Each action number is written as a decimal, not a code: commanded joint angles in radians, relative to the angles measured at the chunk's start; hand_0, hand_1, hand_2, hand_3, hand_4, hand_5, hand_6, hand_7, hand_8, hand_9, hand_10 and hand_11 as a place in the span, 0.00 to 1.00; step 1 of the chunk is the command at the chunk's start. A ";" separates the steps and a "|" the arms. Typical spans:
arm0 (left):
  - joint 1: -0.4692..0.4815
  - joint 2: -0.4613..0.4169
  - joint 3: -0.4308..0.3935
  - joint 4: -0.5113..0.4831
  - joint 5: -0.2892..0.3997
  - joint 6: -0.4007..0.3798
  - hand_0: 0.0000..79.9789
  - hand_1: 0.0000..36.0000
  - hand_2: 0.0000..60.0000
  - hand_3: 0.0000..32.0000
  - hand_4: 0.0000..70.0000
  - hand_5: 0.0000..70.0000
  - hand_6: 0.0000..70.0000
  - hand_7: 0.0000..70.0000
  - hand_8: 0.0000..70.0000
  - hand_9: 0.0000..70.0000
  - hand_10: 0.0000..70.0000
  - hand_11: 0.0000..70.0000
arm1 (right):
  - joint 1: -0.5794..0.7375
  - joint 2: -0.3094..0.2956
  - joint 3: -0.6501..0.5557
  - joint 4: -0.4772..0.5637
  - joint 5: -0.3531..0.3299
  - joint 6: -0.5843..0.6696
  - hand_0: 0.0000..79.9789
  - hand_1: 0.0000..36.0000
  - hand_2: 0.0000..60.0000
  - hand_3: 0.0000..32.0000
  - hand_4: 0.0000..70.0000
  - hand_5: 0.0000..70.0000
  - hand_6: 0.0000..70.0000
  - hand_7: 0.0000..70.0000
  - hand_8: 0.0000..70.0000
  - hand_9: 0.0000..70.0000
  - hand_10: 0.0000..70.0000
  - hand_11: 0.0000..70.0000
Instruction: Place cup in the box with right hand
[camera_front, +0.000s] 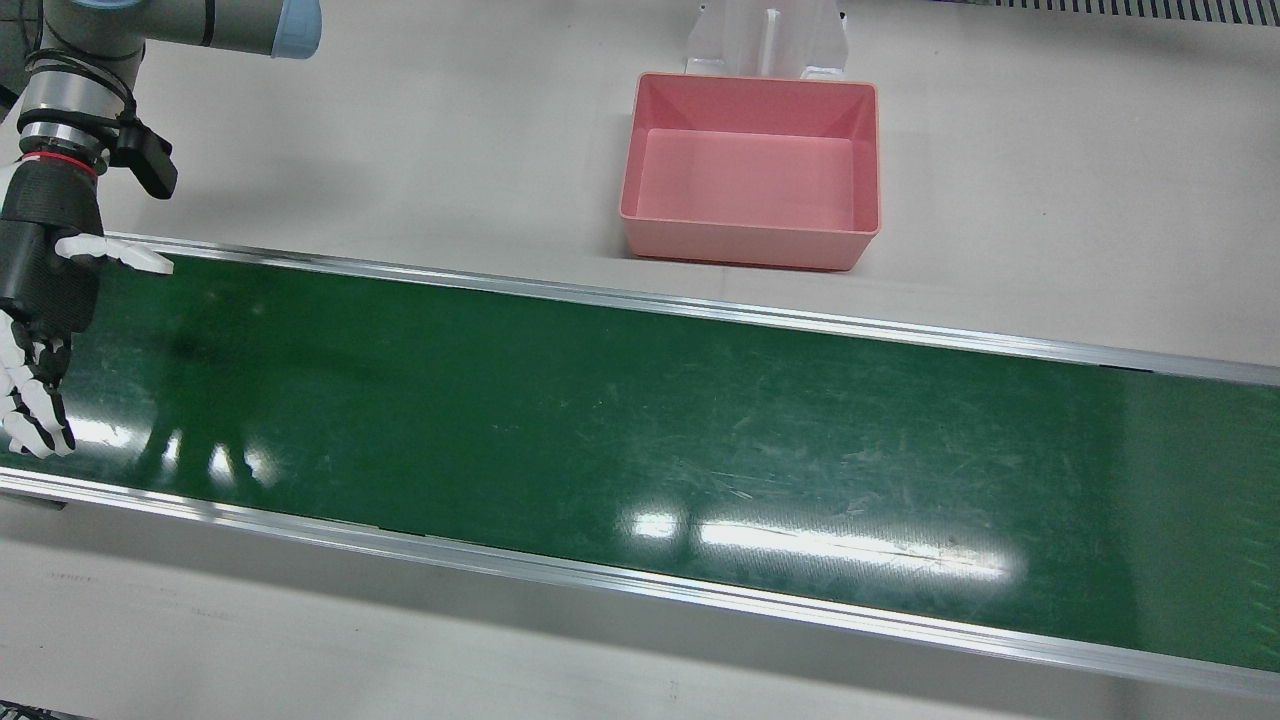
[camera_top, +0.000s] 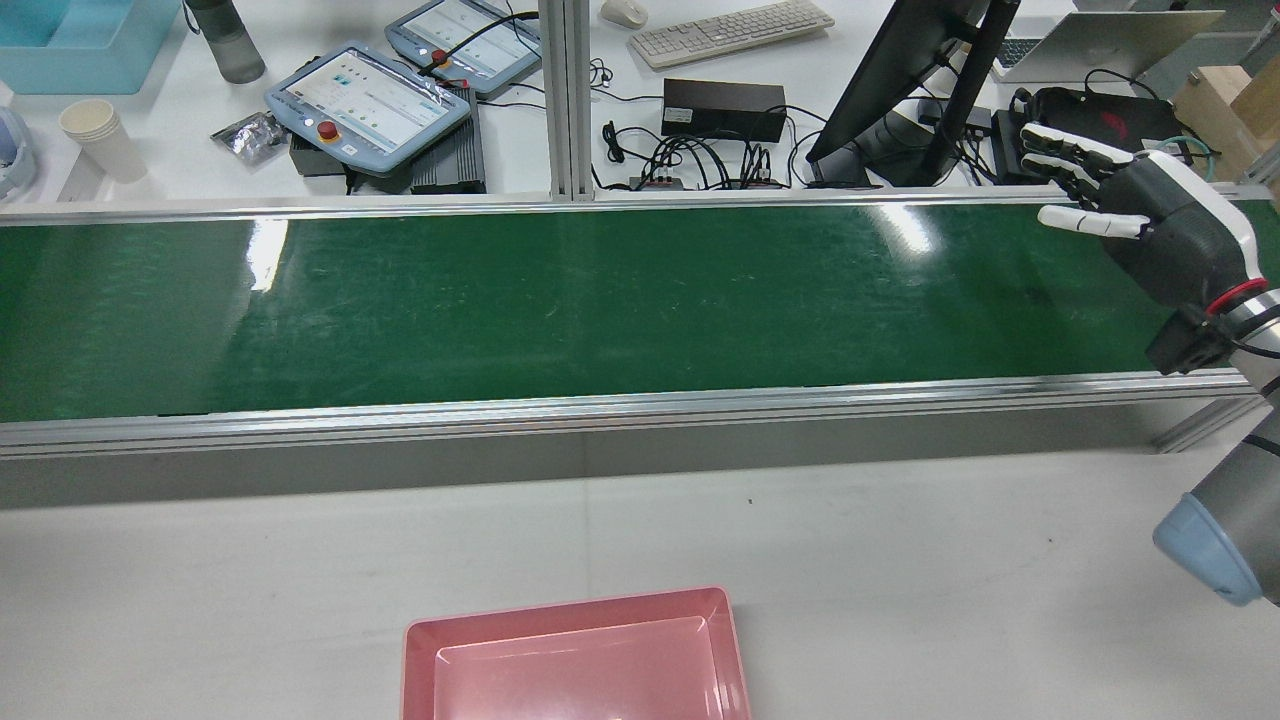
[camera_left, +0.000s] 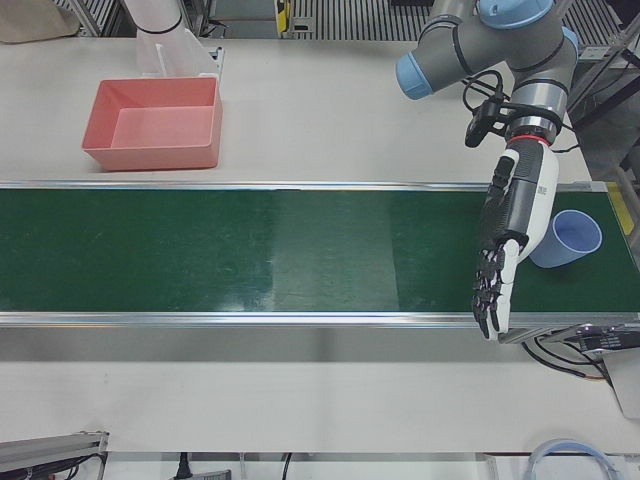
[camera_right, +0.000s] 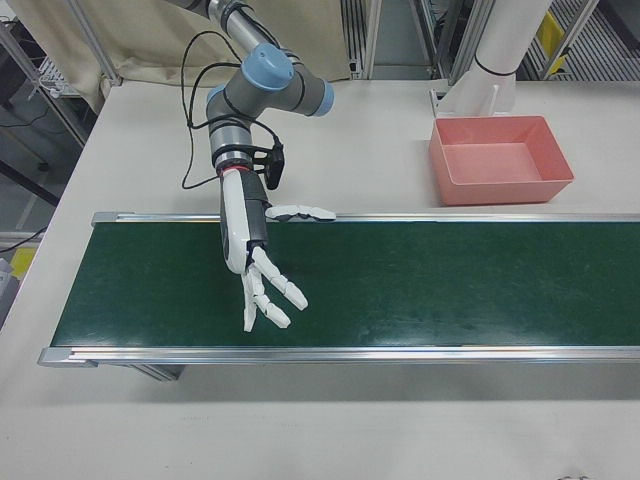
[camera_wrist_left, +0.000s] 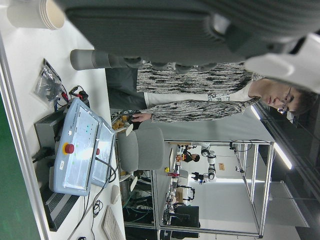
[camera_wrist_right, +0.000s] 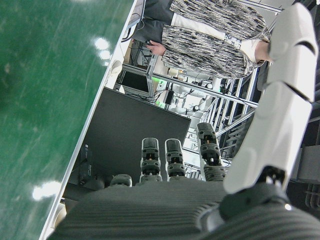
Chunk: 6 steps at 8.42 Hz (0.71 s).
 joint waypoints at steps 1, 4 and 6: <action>0.000 0.000 0.000 0.000 0.000 0.000 0.00 0.00 0.00 0.00 0.00 0.00 0.00 0.00 0.00 0.00 0.00 0.00 | -0.011 -0.002 0.009 -0.003 0.006 -0.005 0.59 0.47 0.22 0.21 0.00 0.09 0.07 0.33 0.16 0.24 0.00 0.00; 0.000 0.000 0.000 0.000 0.000 0.000 0.00 0.00 0.00 0.00 0.00 0.00 0.00 0.00 0.00 0.00 0.00 0.00 | -0.036 -0.038 0.064 -0.041 0.048 -0.042 0.60 0.52 0.22 0.30 0.00 0.10 0.06 0.27 0.15 0.21 0.00 0.00; 0.000 0.000 0.000 0.000 0.000 0.000 0.00 0.00 0.00 0.00 0.00 0.00 0.00 0.00 0.00 0.00 0.00 0.00 | -0.062 -0.026 0.039 -0.033 0.046 -0.042 0.60 0.50 0.20 0.25 0.00 0.09 0.07 0.30 0.15 0.22 0.00 0.00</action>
